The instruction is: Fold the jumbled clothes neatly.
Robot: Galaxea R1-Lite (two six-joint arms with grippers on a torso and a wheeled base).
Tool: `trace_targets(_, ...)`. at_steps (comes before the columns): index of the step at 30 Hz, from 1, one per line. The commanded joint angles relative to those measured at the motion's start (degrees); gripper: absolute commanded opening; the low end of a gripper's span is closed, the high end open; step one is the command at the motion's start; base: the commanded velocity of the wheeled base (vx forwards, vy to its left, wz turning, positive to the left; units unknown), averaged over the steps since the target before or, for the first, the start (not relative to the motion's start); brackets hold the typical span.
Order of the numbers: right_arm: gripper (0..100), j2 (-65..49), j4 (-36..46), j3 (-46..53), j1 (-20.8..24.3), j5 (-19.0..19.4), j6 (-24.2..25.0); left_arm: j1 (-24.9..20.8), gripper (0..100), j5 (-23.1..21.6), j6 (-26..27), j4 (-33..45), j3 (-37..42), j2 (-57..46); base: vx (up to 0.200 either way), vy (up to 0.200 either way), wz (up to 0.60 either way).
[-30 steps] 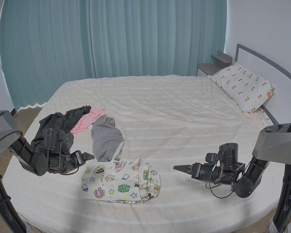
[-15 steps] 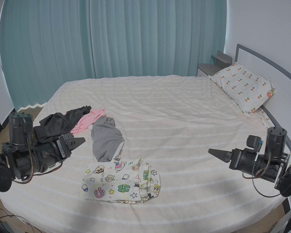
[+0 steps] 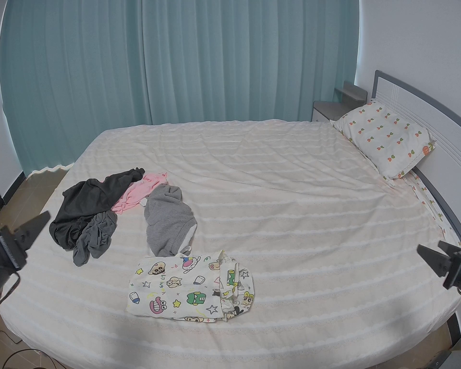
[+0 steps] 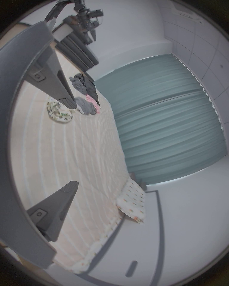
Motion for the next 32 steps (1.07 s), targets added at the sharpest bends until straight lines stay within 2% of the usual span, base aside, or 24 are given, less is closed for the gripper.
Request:
trace_targets(1,100,-33.30,12.54,5.66,-9.97,-3.56,-14.95,20.27,100,5.46,8.75,12.88,0.81,-30.63,0.000,0.000,0.00)
trace_targets(5,100,-38.92,12.62,9.44,-9.89,-2.85,-15.57,21.50,100,3.35,12.45,14.29,2.22,-36.17,0.000,0.000,0.00)
trace_targets(7,100,-40.68,11.92,12.07,-10.06,-2.41,-16.01,21.59,100,2.30,11.30,14.02,2.74,-35.99,0.000,0.000,0.00)
trace_targets(8,100,-40.68,11.57,13.39,-10.06,-2.41,-15.92,21.59,100,0.45,10.51,14.11,3.62,-35.99,0.000,0.000,0.00)
trace_targets(10,100,-40.68,9.81,17.08,-10.06,-2.76,-15.83,21.59,100,-8.87,10.07,13.85,7.58,-35.99,0.000,0.000,0.00)
trace_targets(11,100,-40.68,8.40,18.93,-10.06,-2.76,-16.01,21.59,100,-12.03,10.16,13.67,9.34,-35.99,0.000,0.000,0.00)
trace_targets(14,100,-40.68,4.71,20.16,-10.06,-2.15,-15.13,21.59,100,-14.14,11.13,12.26,15.05,-35.99,0.000,0.000,0.00)
trace_targets(15,100,-40.68,5.15,20.16,-10.06,-1.62,-15.04,21.59,100,-14.67,12.71,10.15,19.71,-35.99,0.000,0.000,0.00)
trace_targets(18,100,-40.68,5.24,20.16,-10.06,0.93,-15.04,21.59,100,-15.90,15.70,4.79,27.09,-35.90,0.000,0.000,0.00)
trace_targets(19,100,-40.68,5.86,20.16,-10.06,4.27,-15.04,21.33,100,-17.22,17.72,-1.18,31.22,-35.99,0.000,0.000,0.00)
trace_targets(20,100,-40.68,6.03,20.16,-10.06,4.97,-15.04,21.24,100,-17.92,18.16,-2.33,31.22,-35.99,0.000,0.000,0.00)
trace_targets(21,100,-40.68,7.35,20.16,-10.06,6.11,-15.04,21.33,100,-20.47,18.25,-3.64,31.22,-35.99,0.000,0.000,0.00)
trace_targets(26,100,-40.59,8.14,20.16,-10.24,5.85,-14.78,20.80,100,-28.99,19.39,-2.06,31.22,-35.82,0.000,0.000,0.00)
trace_targets(30,100,-40.68,8.23,20.25,-10.24,5.76,-12.67,18.60,100,-29.43,19.83,-2.06,31.22,-36.17,0.000,0.000,0.00)
trace_targets(31,100,-40.68,8.23,20.25,-10.24,5.59,-12.23,18.69,100,-29.34,20.88,-2.06,31.22,-36.52,0.000,0.000,0.00)
trace_targets(32,100,-40.68,8.23,20.25,-10.24,5.06,-11.97,18.69,100,-28.64,24.22,-1.89,31.22,-36.61,0.000,0.000,0.00)
